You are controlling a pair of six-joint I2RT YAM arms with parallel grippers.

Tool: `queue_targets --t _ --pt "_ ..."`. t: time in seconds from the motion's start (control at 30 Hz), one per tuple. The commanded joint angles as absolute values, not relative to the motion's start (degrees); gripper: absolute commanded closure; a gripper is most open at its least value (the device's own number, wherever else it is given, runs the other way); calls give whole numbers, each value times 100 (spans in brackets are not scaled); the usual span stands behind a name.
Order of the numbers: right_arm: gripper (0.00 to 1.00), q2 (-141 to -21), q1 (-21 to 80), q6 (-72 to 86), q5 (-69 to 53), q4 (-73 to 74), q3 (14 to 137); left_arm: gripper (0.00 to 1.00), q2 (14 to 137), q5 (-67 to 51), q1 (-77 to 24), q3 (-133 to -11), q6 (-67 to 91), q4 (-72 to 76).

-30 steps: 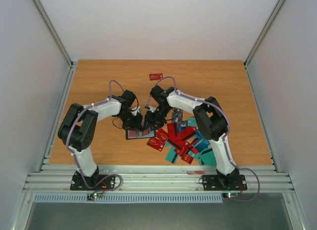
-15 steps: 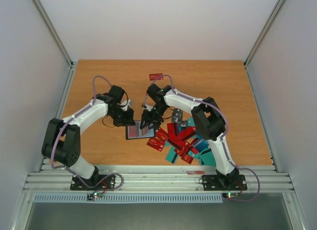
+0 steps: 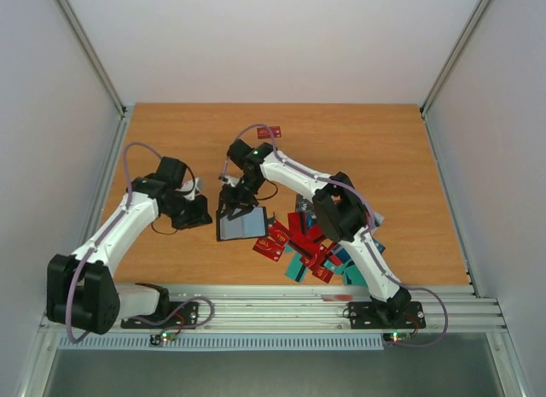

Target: Put the credit cards into the card holder

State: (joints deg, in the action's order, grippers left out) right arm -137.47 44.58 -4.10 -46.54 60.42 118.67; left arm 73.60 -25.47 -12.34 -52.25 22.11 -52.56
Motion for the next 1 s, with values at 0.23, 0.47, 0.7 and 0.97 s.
queue_targets --t 0.23,0.47,0.7,0.97 --pt "56 -12944 4535 -634 -4310 6796 12367 90 6652 -2532 -1123 -5323 2147 -5673" --pt "55 -11367 4463 -788 -3658 6546 10993 86 6352 -2703 -1132 -5321 2161 -5799" --pt "54 -9582 4184 -387 -3204 5574 8361 87 6151 -2855 -1800 -5179 2347 -5565" --pt "53 -7805 3488 402 -2798 4954 5935 87 6673 -2610 -3277 -4868 3286 -4374"
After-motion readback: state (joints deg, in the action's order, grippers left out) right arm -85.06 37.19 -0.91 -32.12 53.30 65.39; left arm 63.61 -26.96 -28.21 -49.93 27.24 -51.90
